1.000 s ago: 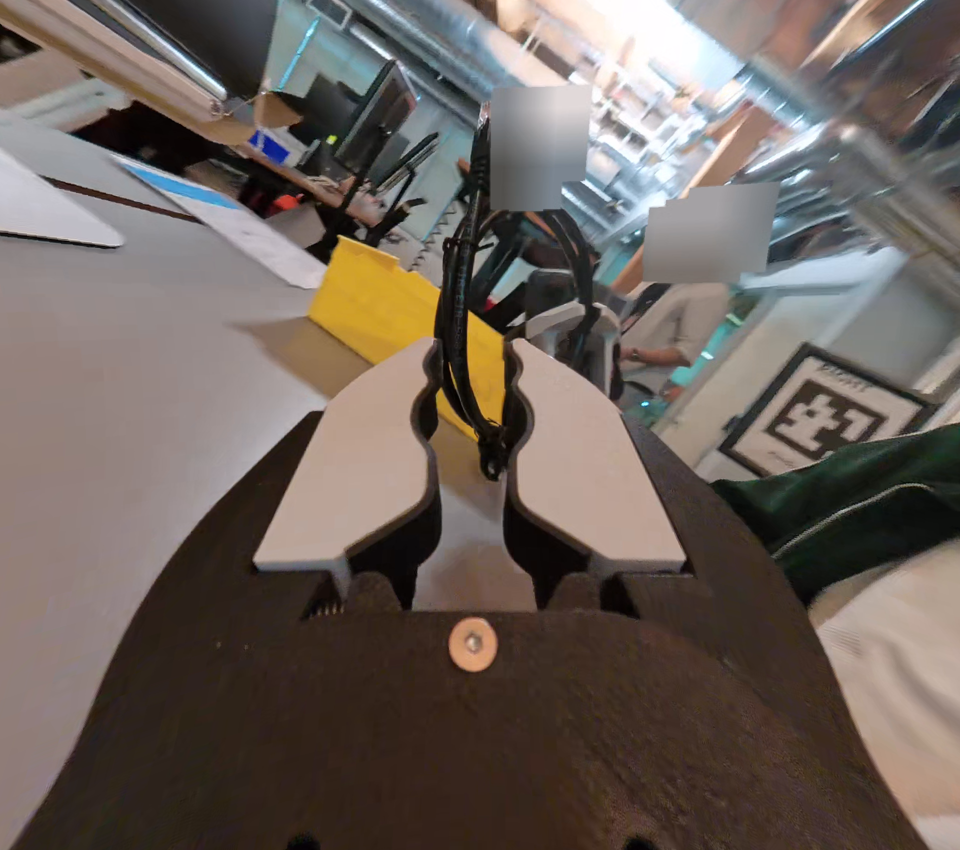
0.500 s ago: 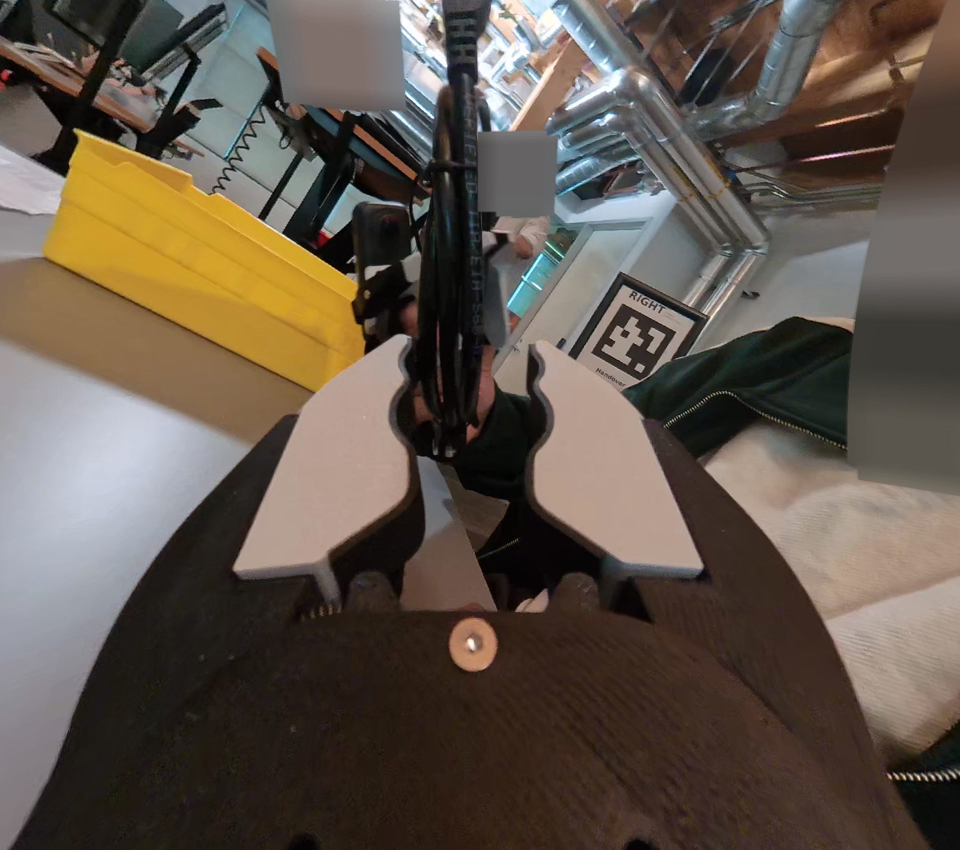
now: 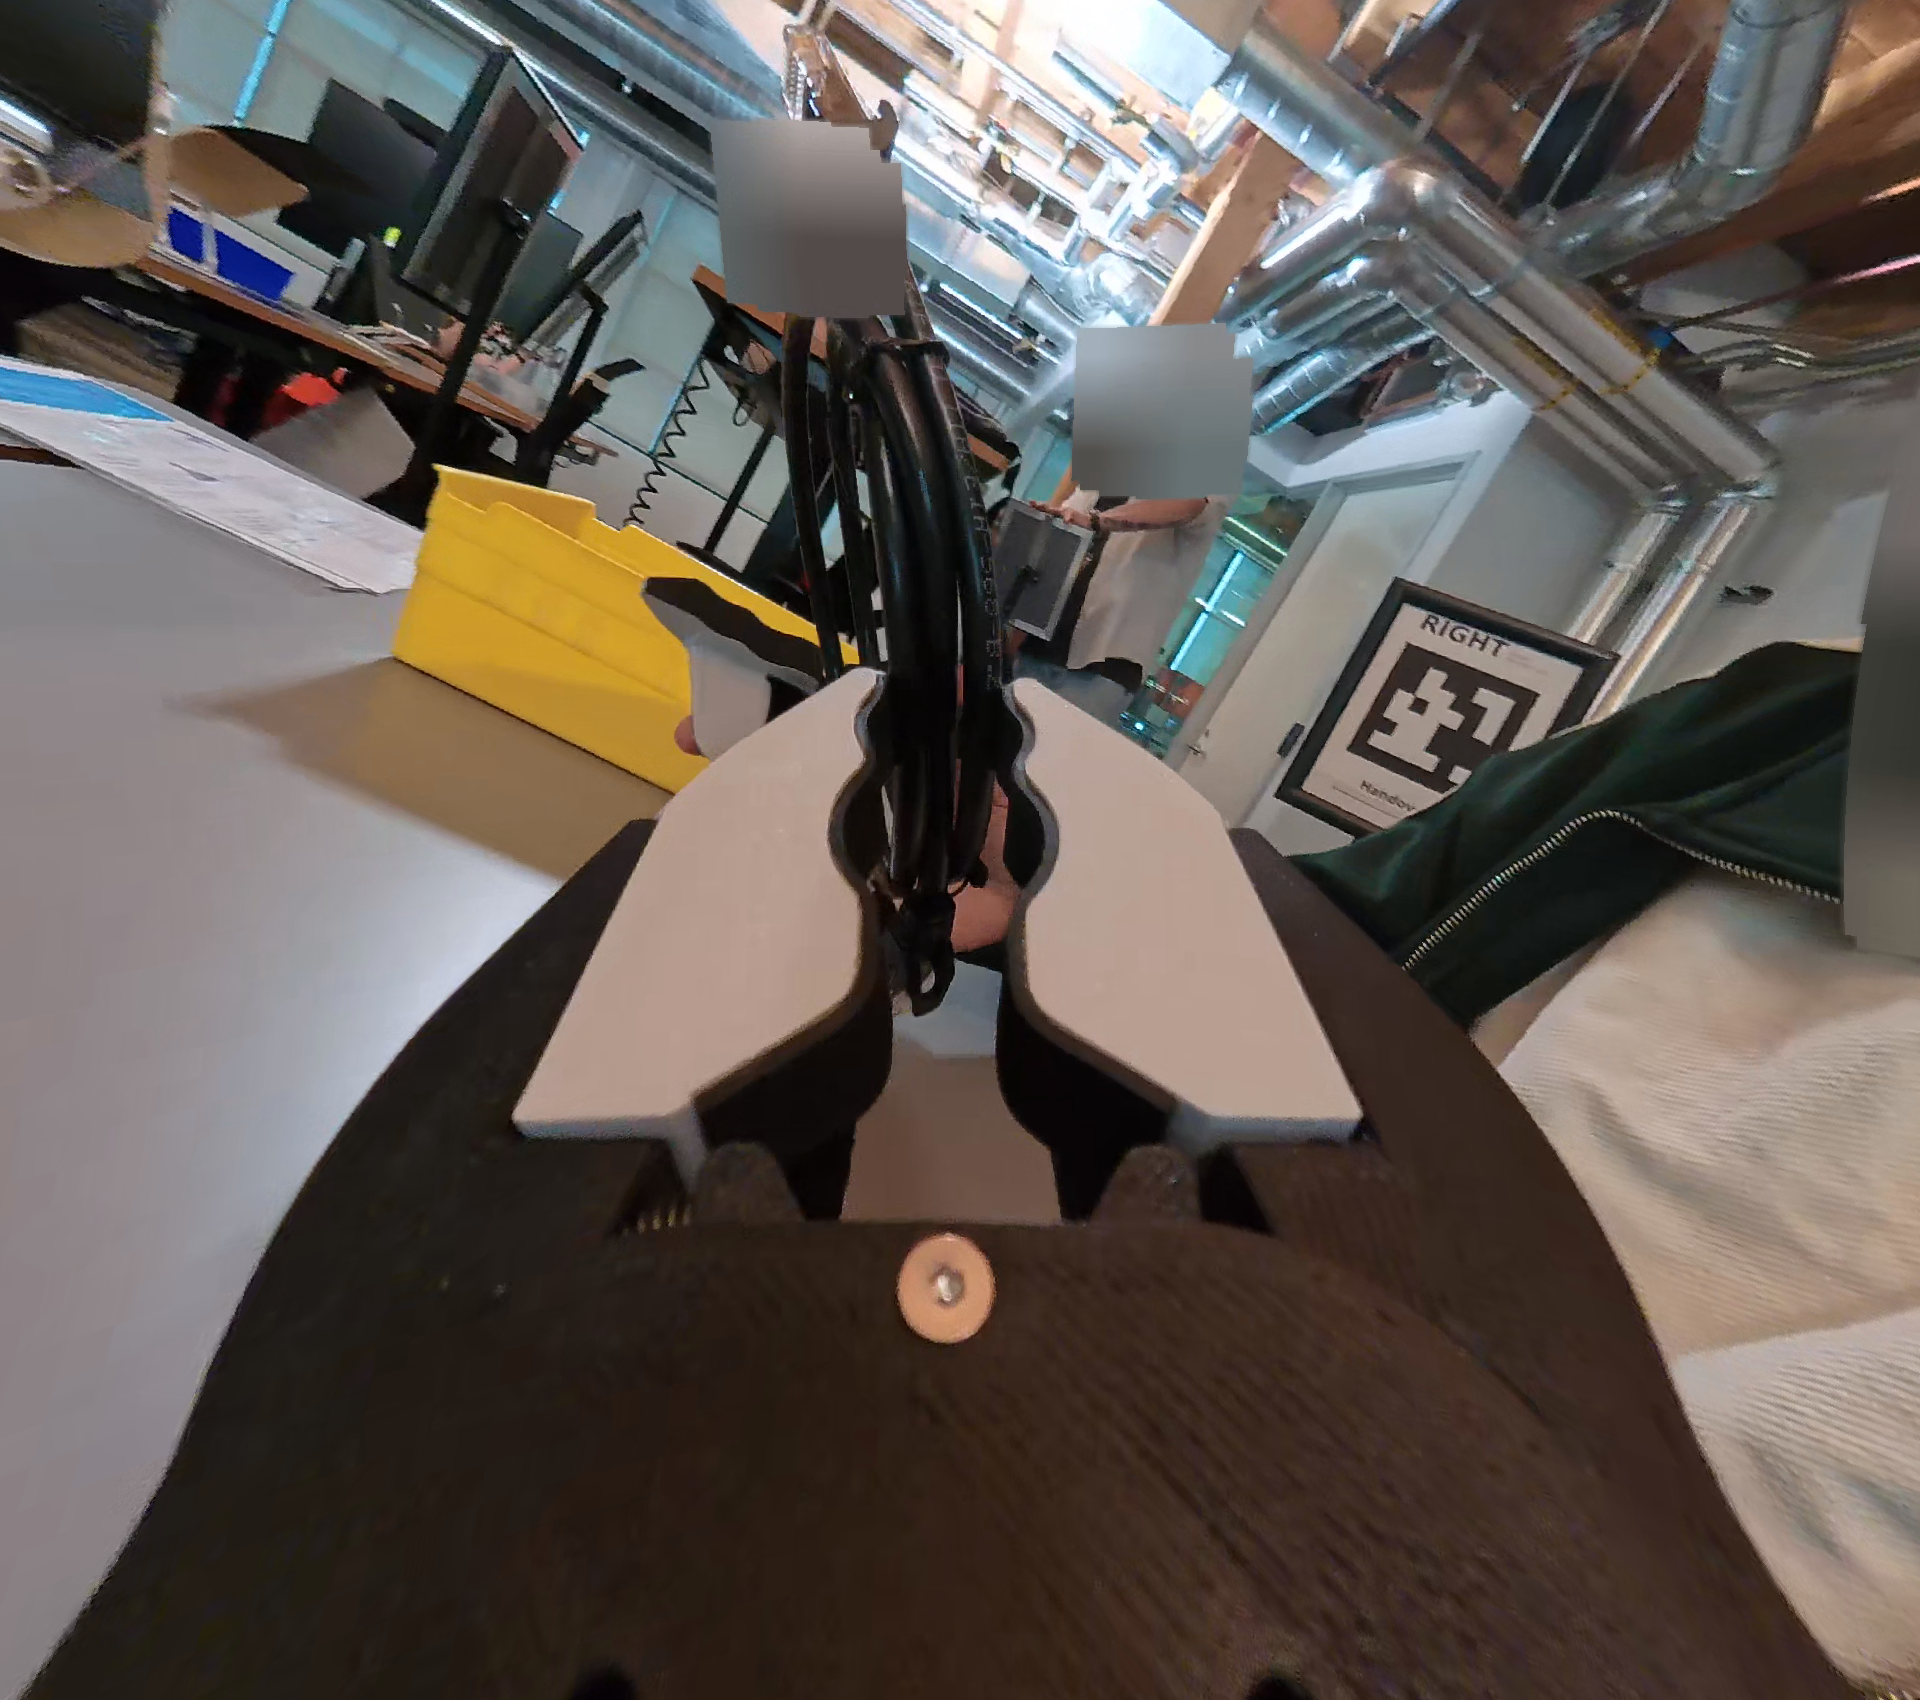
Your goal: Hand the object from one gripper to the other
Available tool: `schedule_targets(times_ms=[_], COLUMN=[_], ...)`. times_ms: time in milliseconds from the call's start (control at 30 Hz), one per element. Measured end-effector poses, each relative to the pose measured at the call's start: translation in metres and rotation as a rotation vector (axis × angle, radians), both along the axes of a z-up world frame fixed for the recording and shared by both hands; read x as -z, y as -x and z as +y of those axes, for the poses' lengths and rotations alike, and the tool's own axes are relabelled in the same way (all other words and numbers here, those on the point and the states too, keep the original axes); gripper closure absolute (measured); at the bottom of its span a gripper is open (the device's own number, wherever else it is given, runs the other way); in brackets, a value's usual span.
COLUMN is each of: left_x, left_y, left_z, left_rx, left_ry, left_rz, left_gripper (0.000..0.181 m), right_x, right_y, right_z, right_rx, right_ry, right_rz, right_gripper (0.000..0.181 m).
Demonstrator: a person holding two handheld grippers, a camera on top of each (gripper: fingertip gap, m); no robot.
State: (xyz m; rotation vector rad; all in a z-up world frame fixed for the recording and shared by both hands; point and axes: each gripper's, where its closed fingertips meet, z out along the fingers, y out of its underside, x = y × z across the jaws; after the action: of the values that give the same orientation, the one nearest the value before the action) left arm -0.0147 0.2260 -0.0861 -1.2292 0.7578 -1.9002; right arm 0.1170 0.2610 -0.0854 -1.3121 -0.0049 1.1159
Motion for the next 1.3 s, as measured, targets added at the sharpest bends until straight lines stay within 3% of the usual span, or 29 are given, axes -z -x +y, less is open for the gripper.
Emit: schedule_targets(times_ms=[167,300,433,567,800,1100,1300], left_x=[0.002,0.011,0.014,0.013,0.009,0.001,0.005], left_y=[0.004,0.005,0.004,-0.004,-0.023,-0.019,-0.015], left_z=[0.011,0.022,0.025,0.019,-0.002,-0.001,0.004], left_rx=[-0.058,-0.112,-0.163,-0.187,-0.178,-0.122,-0.095], left_ry=[0.026,0.069,0.076,0.072,0.064,0.250,0.379], left_rz=[0.006,0.043,0.066,0.067,0.049,-0.135,-0.244], left_gripper=[0.163,0.163,0.163,0.162,0.164,0.164,0.163], right_x=[-0.001,0.000,0.021,0.046,0.080,0.064,0.066], right_y=[0.009,0.036,0.073,0.110,0.140,0.139,0.140], right_z=[-0.004,-0.015,-0.029,-0.042,-0.052,-0.055,-0.056], right_rx=[0.029,0.053,0.043,-0.030,-0.197,-0.233,-0.235], right_ry=[-0.051,-0.175,-0.309,-0.333,-0.159,-0.123,-0.124], right_rz=[-0.173,-0.483,-0.919,-1.118,-1.123,-0.938,-0.966], right_gripper=[0.084,0.089,0.114,0.130,0.132,0.136,0.146])
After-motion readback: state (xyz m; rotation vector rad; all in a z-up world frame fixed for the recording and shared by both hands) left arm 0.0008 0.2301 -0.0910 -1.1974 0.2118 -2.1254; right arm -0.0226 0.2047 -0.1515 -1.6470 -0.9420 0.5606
